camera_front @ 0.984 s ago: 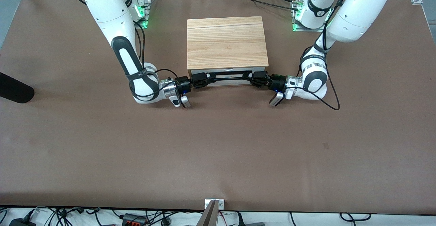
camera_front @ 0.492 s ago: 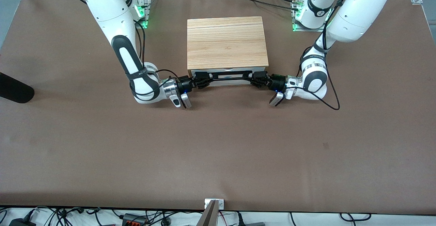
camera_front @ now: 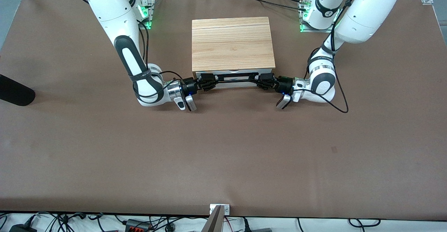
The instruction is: Pull top drawer with both arms simultaneously
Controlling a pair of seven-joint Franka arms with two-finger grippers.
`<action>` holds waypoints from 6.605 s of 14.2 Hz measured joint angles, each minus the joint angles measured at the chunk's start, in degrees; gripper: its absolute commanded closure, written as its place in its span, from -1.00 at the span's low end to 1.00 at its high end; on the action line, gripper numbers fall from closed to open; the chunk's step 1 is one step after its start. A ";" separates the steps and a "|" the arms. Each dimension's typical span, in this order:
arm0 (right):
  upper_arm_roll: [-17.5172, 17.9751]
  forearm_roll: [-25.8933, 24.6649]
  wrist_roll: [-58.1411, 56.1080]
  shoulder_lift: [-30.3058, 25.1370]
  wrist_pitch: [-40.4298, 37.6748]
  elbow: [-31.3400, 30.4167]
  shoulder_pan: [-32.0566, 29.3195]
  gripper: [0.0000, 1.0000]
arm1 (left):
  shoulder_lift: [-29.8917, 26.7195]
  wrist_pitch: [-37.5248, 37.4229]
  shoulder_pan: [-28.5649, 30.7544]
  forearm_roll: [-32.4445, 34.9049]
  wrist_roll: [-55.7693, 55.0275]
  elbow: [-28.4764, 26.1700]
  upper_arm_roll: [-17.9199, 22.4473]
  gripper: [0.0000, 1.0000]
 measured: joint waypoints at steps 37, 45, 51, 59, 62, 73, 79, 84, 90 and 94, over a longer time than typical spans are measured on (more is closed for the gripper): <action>-1.66 0.42 13.75 12.83 7.45 26.11 -2.32 -1.00 | 7.50 0.05 1.31 -0.28 -7.61 17.67 1.28 -1.00; -4.35 -4.80 19.69 11.96 7.97 28.30 -1.88 -1.00 | 5.86 -0.36 3.50 15.59 -17.74 28.10 3.82 -1.00; -8.82 -36.80 36.26 3.23 10.82 29.37 -1.81 -1.00 | 2.65 -0.75 4.04 35.02 -37.30 39.60 3.85 -1.00; -21.15 -55.72 40.43 -2.55 -0.15 29.26 -2.08 -1.00 | -5.17 -7.54 3.65 71.79 -57.32 43.33 3.64 -1.00; -24.07 -56.19 40.76 -3.16 -2.22 29.26 -2.05 -1.00 | -6.42 -13.17 3.75 83.85 -62.67 48.05 3.74 -1.00; -17.38 -77.06 65.81 -8.12 -0.12 32.34 -5.36 -1.00 | -33.12 2.81 2.53 92.43 -71.29 31.21 8.94 -1.00; -0.11 -102.87 67.27 -18.06 -0.22 32.42 -19.53 -1.00 | -40.50 7.75 2.58 92.34 -71.29 19.12 8.89 -1.00; 1.91 -103.61 67.04 -24.96 -0.95 31.89 -29.42 -1.00 | -40.51 6.14 2.55 92.34 -71.48 19.18 8.22 -1.00; 2.23 -103.61 63.96 -30.17 -6.33 29.60 -30.93 -1.00 | -40.59 3.72 2.55 92.34 -71.52 20.08 8.14 -1.00; 2.42 -103.61 63.71 -33.75 -2.38 21.77 -30.97 -1.00 | -40.63 3.23 2.54 92.34 -71.52 20.60 8.09 -1.00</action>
